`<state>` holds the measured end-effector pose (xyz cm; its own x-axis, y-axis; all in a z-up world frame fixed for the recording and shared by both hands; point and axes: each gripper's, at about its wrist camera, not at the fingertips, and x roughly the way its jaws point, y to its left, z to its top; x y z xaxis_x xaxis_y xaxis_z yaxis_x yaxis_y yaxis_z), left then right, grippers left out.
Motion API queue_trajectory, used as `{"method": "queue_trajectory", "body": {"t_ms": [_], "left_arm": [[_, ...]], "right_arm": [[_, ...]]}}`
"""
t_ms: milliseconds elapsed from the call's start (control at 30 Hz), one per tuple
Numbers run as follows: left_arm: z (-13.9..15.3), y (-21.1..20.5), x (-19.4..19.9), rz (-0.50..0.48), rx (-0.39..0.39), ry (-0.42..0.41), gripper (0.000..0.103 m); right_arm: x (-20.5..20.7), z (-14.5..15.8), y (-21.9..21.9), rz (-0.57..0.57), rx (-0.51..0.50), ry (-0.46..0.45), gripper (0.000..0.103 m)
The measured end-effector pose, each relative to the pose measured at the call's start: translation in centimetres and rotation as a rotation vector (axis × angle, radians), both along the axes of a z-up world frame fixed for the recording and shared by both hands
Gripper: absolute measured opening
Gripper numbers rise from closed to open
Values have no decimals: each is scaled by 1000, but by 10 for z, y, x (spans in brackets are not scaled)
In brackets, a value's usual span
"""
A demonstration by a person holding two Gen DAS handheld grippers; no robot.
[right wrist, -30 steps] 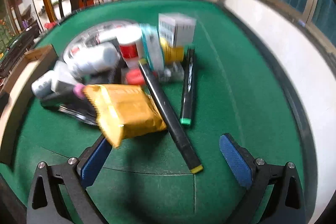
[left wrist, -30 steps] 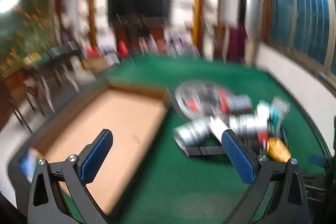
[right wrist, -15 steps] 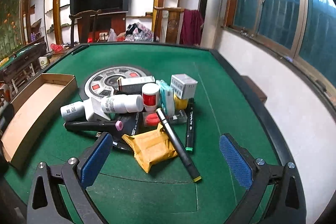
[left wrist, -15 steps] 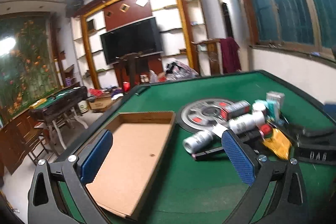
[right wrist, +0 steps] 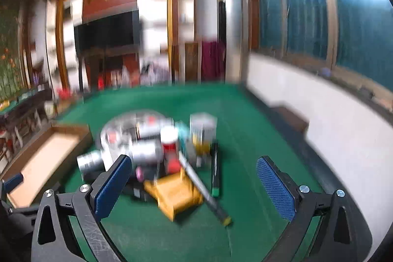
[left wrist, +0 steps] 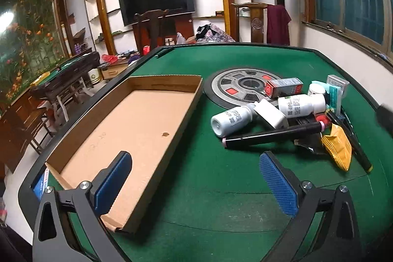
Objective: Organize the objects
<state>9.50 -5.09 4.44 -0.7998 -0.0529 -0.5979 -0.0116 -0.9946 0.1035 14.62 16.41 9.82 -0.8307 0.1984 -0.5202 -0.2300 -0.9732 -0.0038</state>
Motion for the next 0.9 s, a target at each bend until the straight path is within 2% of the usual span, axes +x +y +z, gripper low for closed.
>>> {"method": "queue_trajectory", "body": {"t_ms": [67,167,300,467,900], "left_arm": [[-5,3,-1,-14,-4,-21,103],[-11,6,-6,-17,-14,-64,103],[-14,0,-8,3,18,-88,103],[-21,-6,-16,19,51,-148,103],[-23,2,-15,8,12,-161,103]], "right_arm": [[-6,-8,0,11,-31,-42,103],[-7,-14,-11,24,-2,-49,103],[-14,-21,-25,53,39,-81,103],[-16,-31,-30,57,35,-98,103],[-22,-49,-23,38,-2,-136,103]]}}
